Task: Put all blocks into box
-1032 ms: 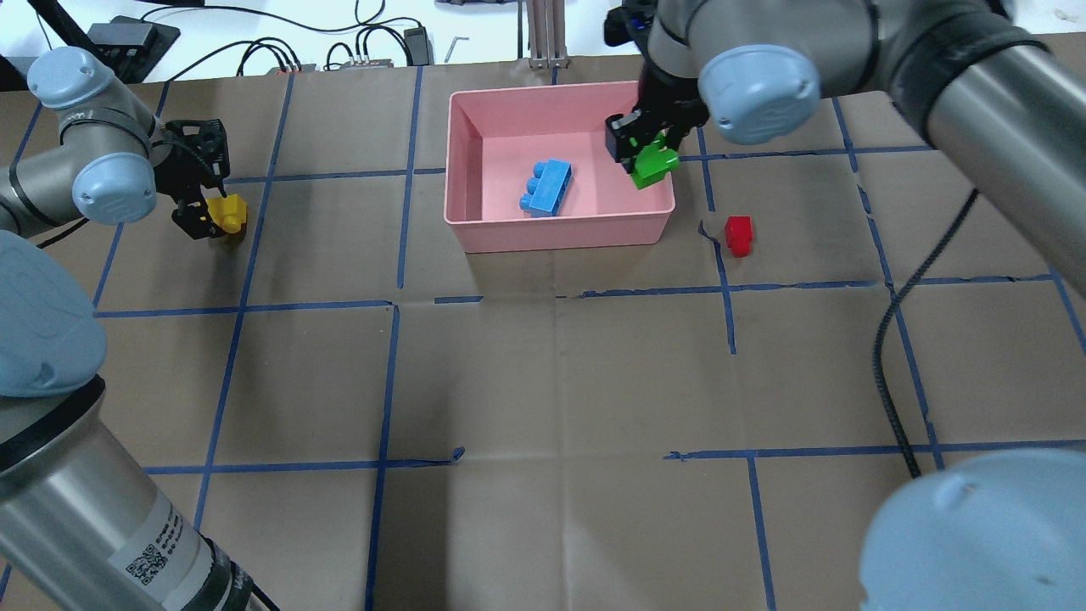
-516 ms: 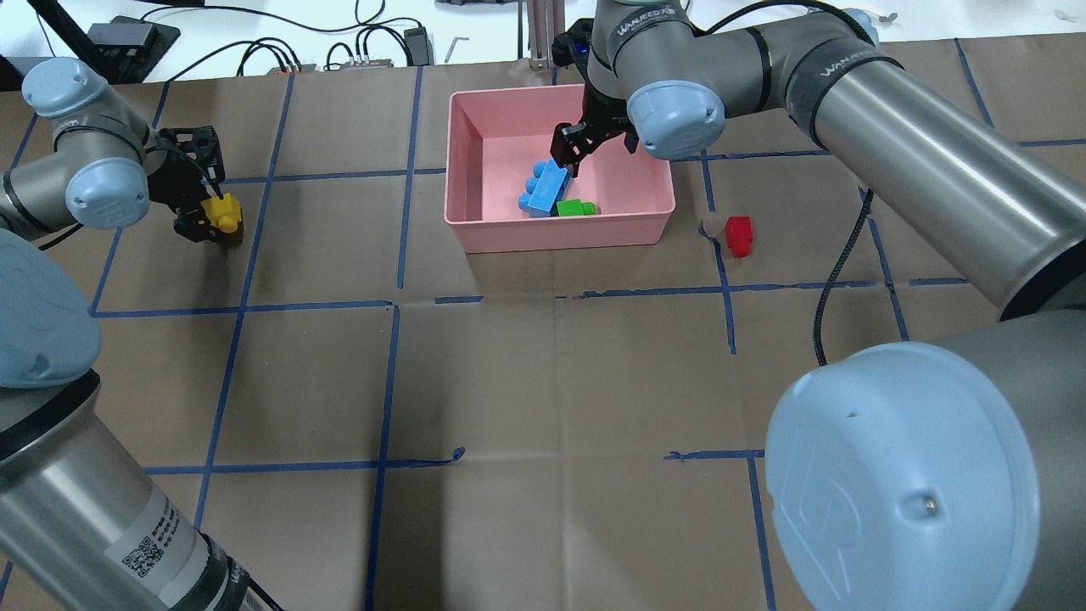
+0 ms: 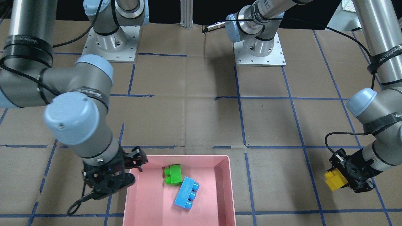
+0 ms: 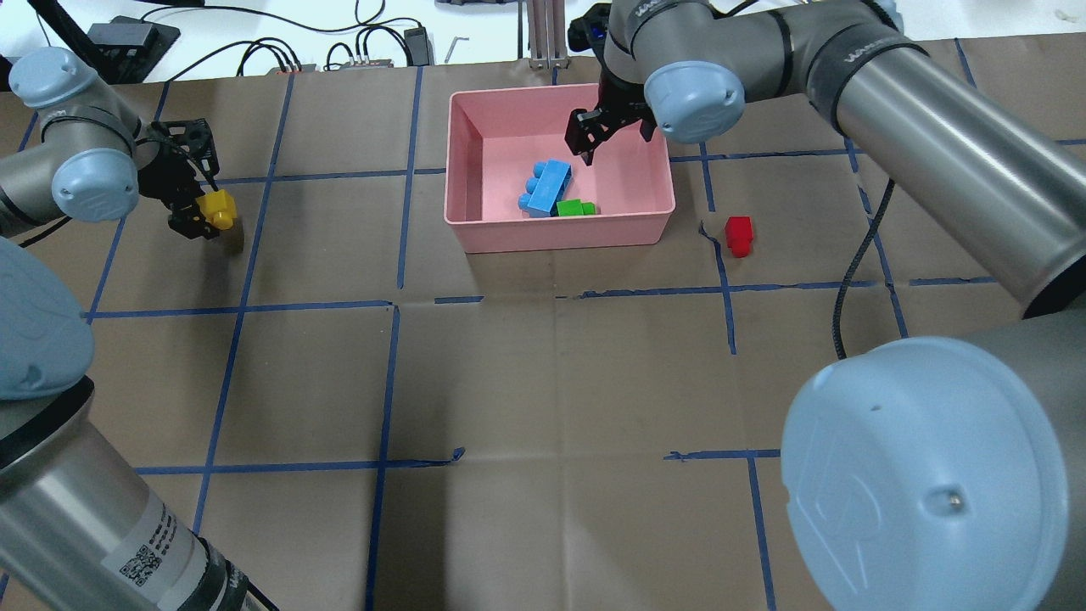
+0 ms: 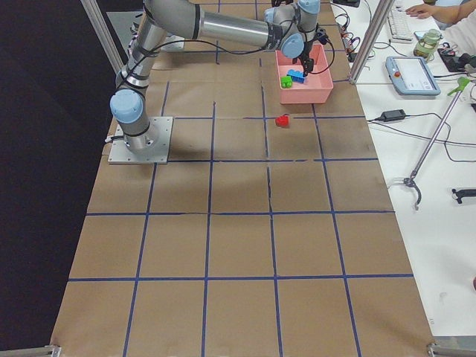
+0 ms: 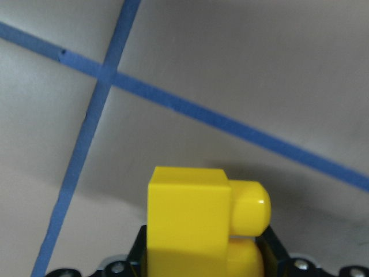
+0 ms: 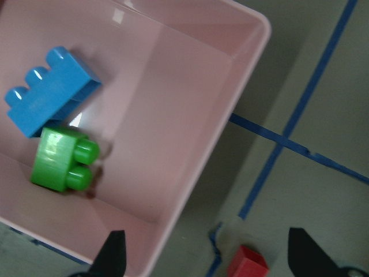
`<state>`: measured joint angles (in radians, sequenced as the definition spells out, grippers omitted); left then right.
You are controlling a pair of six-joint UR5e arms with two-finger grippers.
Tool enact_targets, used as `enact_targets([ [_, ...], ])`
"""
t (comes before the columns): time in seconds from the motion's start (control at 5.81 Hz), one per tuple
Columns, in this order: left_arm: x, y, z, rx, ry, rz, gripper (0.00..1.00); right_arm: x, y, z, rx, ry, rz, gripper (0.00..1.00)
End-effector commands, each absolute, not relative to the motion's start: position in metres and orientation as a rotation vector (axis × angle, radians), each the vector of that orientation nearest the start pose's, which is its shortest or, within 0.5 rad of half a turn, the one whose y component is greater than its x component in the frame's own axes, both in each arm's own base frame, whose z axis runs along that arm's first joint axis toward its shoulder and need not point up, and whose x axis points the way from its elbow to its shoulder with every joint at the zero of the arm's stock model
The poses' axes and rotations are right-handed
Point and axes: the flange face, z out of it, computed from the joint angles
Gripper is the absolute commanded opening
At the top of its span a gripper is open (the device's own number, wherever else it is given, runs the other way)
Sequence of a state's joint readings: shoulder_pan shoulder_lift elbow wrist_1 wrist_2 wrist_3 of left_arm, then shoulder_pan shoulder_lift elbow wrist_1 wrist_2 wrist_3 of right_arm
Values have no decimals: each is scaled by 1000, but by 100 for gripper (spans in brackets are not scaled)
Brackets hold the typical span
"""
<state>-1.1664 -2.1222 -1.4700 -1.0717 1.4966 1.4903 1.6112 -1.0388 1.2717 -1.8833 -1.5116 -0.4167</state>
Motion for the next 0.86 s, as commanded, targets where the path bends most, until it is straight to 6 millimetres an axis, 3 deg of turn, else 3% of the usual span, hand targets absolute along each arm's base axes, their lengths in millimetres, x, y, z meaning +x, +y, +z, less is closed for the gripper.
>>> enact_targets([
  [0.0, 44, -675, 323, 1528, 2736, -182, 10, 39, -691, 336, -667, 3009, -53, 100],
  [0.17, -19, -683, 340, 1583, 2660, -163, 10, 13, -668, 301, -564, 3003, 43, 100],
  [0.34, -109, -693, 360, 1753, 2546, -156, 10, 16, -648, 274, -426, 3019, 75, 99],
  [0.52, -183, -700, 359, 1833, 2491, -162, 10, 29, -639, 260, -235, 3036, 85, 99],
  [0.69, -234, -700, 336, 1693, 2618, -152, 10, 47, -638, 252, -179, 2985, 90, 99],
])
